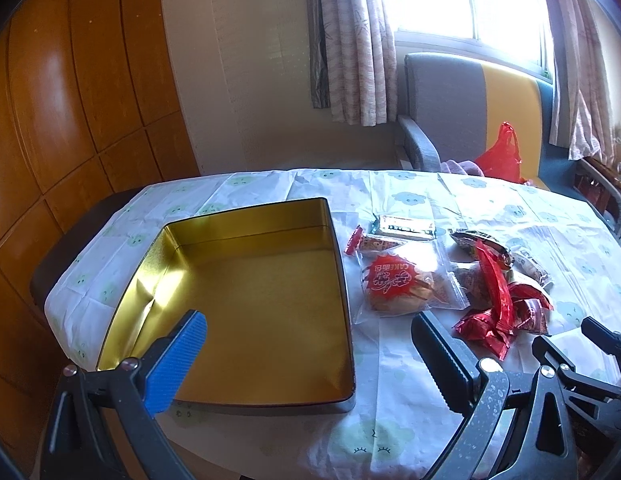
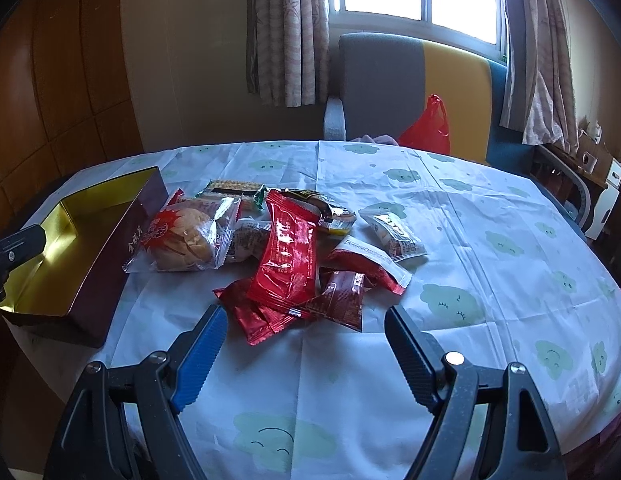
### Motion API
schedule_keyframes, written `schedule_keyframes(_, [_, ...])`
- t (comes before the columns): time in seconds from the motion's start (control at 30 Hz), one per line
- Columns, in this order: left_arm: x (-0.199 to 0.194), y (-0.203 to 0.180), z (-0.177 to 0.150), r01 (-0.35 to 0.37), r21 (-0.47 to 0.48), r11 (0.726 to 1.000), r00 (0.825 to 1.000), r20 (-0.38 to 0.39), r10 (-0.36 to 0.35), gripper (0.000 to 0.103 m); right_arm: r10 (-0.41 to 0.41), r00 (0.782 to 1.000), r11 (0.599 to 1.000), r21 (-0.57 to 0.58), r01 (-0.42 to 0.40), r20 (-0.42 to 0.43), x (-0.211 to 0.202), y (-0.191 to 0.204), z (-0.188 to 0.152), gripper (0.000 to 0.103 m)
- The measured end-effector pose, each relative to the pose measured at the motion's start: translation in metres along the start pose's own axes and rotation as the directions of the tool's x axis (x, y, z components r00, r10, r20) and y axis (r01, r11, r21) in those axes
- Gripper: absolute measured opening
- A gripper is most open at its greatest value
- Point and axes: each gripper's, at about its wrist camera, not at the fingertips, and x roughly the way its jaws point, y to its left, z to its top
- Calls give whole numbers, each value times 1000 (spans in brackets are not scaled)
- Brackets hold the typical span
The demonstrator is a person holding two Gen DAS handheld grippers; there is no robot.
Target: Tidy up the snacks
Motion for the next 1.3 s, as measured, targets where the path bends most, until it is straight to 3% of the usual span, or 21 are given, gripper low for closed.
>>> schedule_keyframes(0.2, [1, -7, 0, 26, 22, 999, 1000, -8, -26, 103, -10, 1000, 1000, 5, 10, -27, 6, -5, -4, 83])
schedule_keyframes(0.3, [1, -10, 0, 94, 21, 995, 995, -17, -93, 103, -18, 999, 1000, 11, 18, -50, 11, -8, -6, 83])
schedule_keyframes(0.4, [4, -9, 1, 222, -26, 975, 974, -45, -223, 103, -26, 996, 1000, 13, 27, -88, 18, -12, -10, 83])
schedule_keyframes(0.53, [15, -16, 6, 253, 10, 967, 963, -99, -251, 102, -25, 991, 1000, 11, 26, -132, 27, -16, -17, 83])
schedule_keyframes(0.6, [22, -19, 13, 279, 60, 958, 954, -129, -270, 96, -16, 989, 1000, 15, 18, -150, 31, -18, -21, 83])
schedule_keyframes(0.67, [29, -22, 21, 297, 126, 946, 948, -154, -277, 83, -4, 987, 1000, 18, 8, -162, 34, -19, -23, 83])
schedule_keyframes(0.77, [40, -28, 32, 378, 259, 889, 920, -210, -331, 82, 23, 985, 999, 26, -18, -173, 38, -21, -26, 83])
schedule_keyframes(0.83, [48, -40, 36, 411, 386, 826, 909, -240, -340, 82, 34, 982, 999, 27, -30, -184, 41, -21, -29, 83])
schedule_keyframes(0.93, [62, -62, 37, 424, 578, 697, 905, -281, -318, 99, 50, 978, 998, 36, -43, -204, 46, -22, -31, 83])
schedule_keyframes(0.97, [71, -71, 37, 405, 649, 644, 914, -281, -293, 100, 52, 976, 998, 36, -45, -210, 48, -23, -32, 83])
schedule_keyframes(1.0, [76, -77, 36, 396, 683, 614, 918, -282, -278, 100, 55, 975, 998, 39, -48, -215, 49, -23, -32, 83])
schedule_keyframes(1.03, [86, -84, 36, 405, 717, 568, 914, -304, -268, 101, 60, 974, 998, 42, -52, -218, 50, -24, -33, 83])
schedule_keyframes(1.07, [93, -87, 36, 413, 732, 542, 910, -320, -263, 101, 62, 975, 998, 39, -54, -214, 50, -25, -33, 83])
schedule_keyframes(1.17, [124, -97, 35, 455, 744, 489, 890, -387, -241, 101, 71, 974, 997, 26, -67, -213, 52, -25, -33, 83])
schedule_keyframes(1.23, [142, -101, 34, 455, 744, 489, 890, -399, -221, 101, 77, 974, 997, 17, -75, -213, 52, -25, -33, 83])
schedule_keyframes(1.3, [159, -104, 33, 477, 722, 501, 877, -431, -214, 96, 82, 973, 997, 5, -83, -215, 52, -25, -33, 83])
